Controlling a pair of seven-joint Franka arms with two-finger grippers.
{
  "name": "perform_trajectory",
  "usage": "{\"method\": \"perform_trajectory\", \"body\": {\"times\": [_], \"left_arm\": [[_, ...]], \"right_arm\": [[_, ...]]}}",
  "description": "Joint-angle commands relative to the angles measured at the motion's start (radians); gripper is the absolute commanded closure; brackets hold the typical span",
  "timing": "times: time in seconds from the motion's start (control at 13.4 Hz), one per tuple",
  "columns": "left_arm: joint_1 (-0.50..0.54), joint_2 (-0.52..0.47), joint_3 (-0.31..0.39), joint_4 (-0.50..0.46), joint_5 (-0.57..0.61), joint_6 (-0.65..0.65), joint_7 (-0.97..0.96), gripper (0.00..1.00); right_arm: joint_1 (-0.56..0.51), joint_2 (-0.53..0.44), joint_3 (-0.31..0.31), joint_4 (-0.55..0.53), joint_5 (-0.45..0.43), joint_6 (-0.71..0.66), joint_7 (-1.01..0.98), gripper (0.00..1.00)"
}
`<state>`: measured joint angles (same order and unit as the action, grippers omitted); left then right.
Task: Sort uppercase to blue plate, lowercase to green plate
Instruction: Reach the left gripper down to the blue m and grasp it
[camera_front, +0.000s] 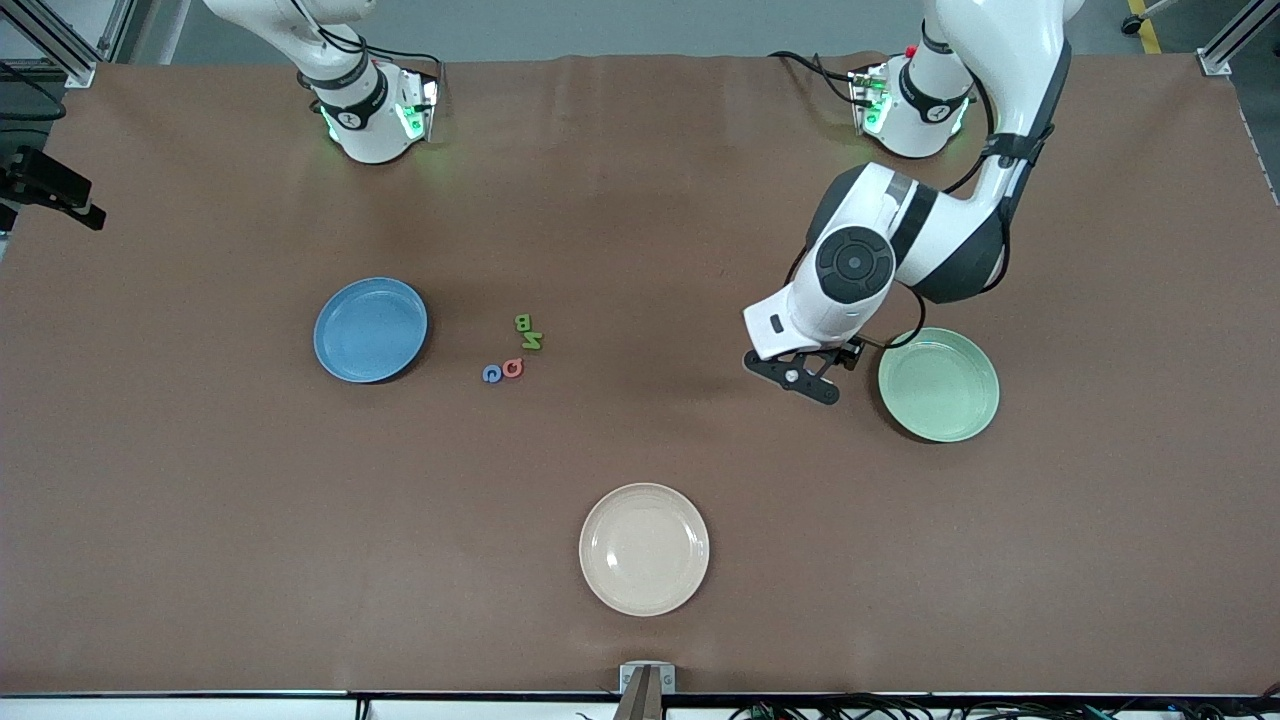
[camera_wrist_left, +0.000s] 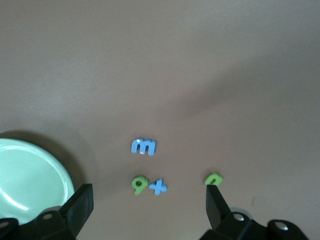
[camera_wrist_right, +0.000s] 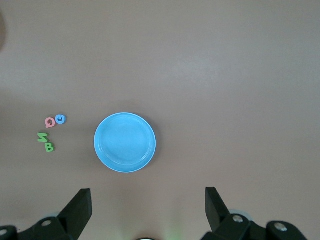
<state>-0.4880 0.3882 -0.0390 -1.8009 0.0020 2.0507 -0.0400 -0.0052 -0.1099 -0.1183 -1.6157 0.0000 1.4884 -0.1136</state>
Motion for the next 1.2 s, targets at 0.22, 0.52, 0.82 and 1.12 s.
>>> {"method": "perform_trajectory", "body": {"times": [0.22, 0.52, 0.82, 1.12], "left_arm": [[0.018, 0.020, 0.001, -0.151, 0.015, 0.260, 0.060, 0.01], [0.051, 0.014, 0.001, -0.279, 0.015, 0.442, 0.063, 0.01], [0.063, 0.020, -0.004, -0.371, 0.015, 0.577, 0.103, 0.03], [0.066, 0.043, -0.004, -0.370, 0.015, 0.583, 0.158, 0.14]], "right_arm": [[-0.055, 0.052, 0.005, 0.000, -0.011, 0.053, -0.014, 0.00], [-0.062, 0.127, 0.005, 0.002, -0.009, 0.098, -0.012, 0.00], [-0.071, 0.194, 0.005, 0.008, -0.014, 0.113, -0.014, 0.00], [-0.072, 0.240, 0.005, 0.014, -0.021, 0.115, -0.006, 0.00]]}}
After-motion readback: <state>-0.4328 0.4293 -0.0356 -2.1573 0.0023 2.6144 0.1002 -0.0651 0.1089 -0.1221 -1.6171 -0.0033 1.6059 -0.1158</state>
